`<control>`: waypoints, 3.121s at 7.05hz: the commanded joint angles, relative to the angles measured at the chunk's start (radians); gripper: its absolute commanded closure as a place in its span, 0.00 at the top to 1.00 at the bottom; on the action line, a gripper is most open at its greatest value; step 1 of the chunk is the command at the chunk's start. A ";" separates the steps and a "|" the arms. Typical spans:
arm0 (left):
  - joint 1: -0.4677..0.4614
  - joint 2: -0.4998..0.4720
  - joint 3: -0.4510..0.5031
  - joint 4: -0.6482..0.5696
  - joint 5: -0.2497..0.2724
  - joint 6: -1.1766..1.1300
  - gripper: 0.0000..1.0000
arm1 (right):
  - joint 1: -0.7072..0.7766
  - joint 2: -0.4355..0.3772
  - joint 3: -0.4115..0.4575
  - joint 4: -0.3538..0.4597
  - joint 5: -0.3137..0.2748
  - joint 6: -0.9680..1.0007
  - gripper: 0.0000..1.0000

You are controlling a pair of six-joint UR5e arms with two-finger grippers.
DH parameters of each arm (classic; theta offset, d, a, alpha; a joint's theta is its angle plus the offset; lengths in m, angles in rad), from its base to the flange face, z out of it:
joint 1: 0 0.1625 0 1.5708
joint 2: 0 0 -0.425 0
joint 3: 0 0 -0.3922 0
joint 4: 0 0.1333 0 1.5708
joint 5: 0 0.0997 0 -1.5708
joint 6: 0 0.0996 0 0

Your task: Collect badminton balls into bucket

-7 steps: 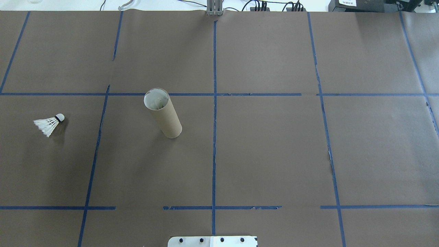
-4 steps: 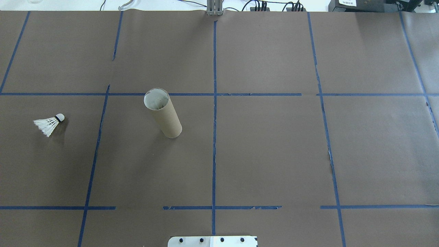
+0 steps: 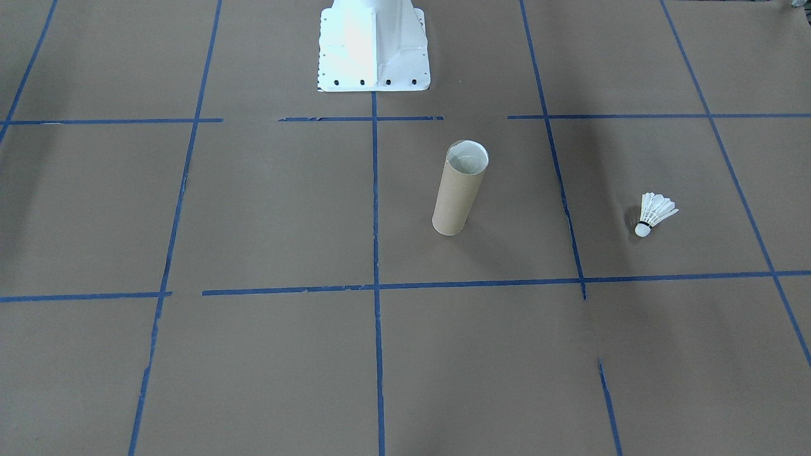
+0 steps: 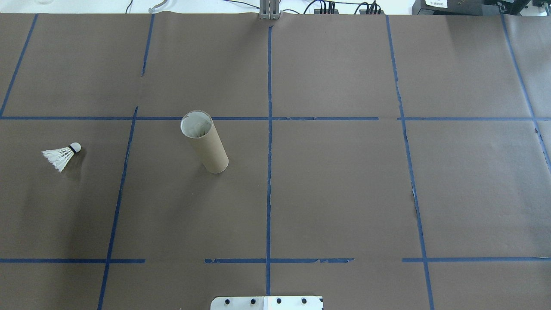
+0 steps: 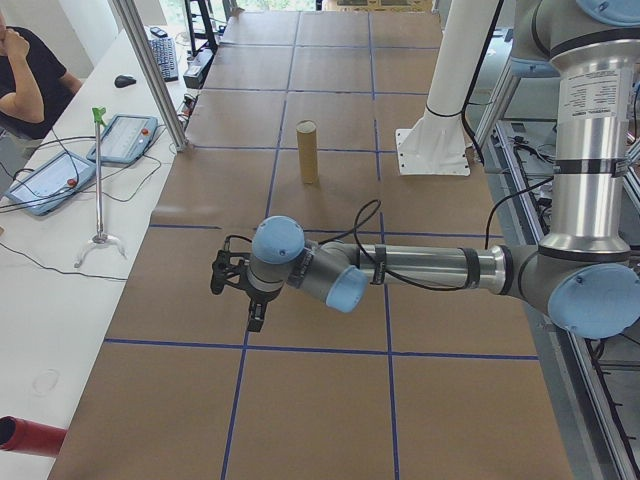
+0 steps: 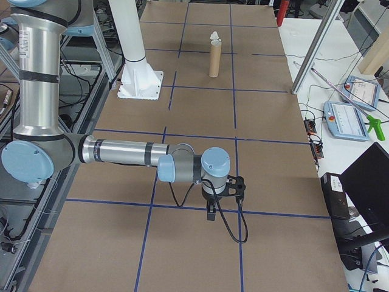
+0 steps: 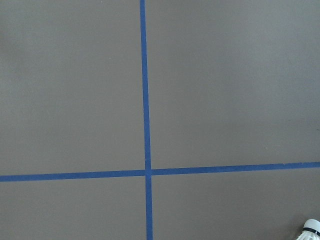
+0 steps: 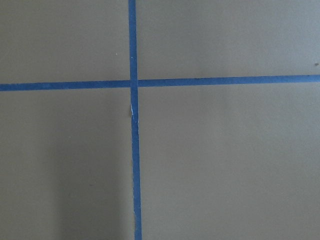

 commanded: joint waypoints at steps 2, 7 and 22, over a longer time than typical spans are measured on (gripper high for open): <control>0.181 0.140 0.008 -0.461 0.002 -0.514 1.00 | 0.000 -0.001 0.000 0.000 0.001 0.000 1.00; 0.388 0.139 0.062 -0.735 0.182 -0.917 1.00 | 0.000 -0.001 0.000 0.000 0.000 0.001 1.00; 0.657 -0.031 0.244 -0.895 0.448 -1.279 0.45 | 0.000 -0.001 0.000 0.000 0.001 0.001 1.00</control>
